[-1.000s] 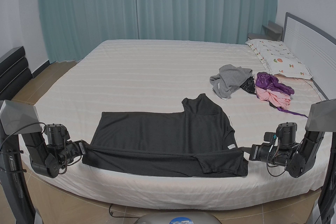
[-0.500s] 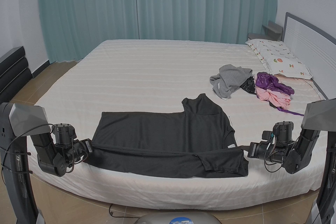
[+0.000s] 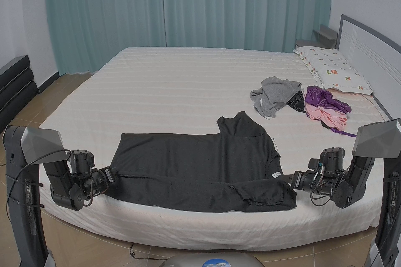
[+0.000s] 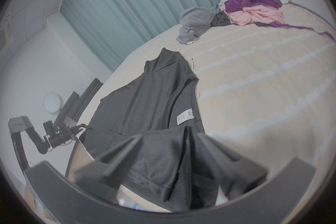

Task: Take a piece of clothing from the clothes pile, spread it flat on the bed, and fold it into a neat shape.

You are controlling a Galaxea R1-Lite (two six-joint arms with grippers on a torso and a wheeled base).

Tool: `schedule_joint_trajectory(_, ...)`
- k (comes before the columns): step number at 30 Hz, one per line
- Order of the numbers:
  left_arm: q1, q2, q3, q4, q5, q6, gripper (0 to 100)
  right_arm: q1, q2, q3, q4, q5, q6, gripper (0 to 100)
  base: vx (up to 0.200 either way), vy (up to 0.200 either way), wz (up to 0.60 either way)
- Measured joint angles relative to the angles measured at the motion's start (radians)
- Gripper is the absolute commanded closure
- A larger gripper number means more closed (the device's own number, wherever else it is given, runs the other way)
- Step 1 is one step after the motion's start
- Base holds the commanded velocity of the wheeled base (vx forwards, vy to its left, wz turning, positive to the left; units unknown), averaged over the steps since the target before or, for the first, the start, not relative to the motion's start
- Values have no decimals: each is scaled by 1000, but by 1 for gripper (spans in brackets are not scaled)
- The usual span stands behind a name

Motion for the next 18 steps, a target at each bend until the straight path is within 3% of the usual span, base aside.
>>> schedule_joint_trajectory(10, 8, -31, 21, -7, -14, -89, 0, 2, -25, 21, -63, 8, 190, 0, 0, 0, 0)
schedule_joint_trajectory(18, 29, -140, 113, -9, -72, -127, 0, 6, -64, 89, -111, -2, 328, 0, 0, 0, 0)
